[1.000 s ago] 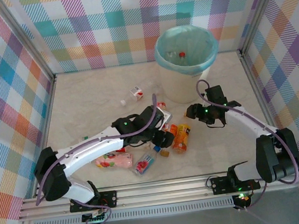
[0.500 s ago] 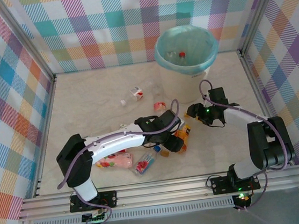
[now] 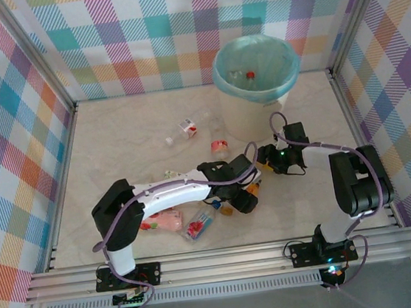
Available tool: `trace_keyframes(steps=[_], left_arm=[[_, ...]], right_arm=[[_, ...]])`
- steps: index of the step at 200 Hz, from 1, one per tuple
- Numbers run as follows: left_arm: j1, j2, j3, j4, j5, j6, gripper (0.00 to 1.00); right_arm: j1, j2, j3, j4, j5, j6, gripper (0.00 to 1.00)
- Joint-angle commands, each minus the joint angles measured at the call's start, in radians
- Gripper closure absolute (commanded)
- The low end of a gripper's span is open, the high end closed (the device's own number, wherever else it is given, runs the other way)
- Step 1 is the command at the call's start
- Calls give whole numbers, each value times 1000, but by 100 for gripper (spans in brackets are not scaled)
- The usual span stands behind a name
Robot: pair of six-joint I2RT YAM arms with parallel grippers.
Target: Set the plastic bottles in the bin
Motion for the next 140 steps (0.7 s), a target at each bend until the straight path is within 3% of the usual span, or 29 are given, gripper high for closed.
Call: trace_keyframes(steps=[1,38,106,140], left_arm=[[-14,23,28,-31,17,23,34],[-14,43,34,-44,18,35,37],[-14,31,33,-37,2,21,37],[-14,-13,50,-48,-16,30,36]], right_arm=[[-15,32,4,47,-56,-6,45],[-23,42,10,72,-88,-12,44],[-39,34,-10,77,-116,-9,70],[-41,-69,-14,6,-84,-30,78]])
